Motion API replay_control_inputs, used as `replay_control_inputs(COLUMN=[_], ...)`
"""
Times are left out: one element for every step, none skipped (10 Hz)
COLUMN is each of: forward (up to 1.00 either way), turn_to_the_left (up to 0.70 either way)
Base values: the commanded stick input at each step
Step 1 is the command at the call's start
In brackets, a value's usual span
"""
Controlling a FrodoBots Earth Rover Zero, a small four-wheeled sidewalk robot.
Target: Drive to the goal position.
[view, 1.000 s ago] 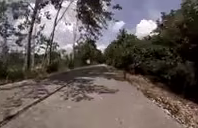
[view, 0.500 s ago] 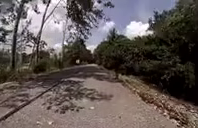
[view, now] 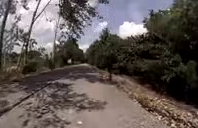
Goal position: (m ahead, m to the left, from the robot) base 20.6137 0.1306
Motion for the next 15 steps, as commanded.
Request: replay_control_inputs(forward=[0.7,0.7,0.7,0.7,0.7,0.7,0.7,0.7,0.7,0.7,0.7,0.7,0.7,0.7,0.7], turn_to_the_left=[0.0,0.0,0.0,0.0,0.0,-0.35,-0.32,-0.03,0.0,0.0,0.0,0.0,0.0,0.0,0.0])
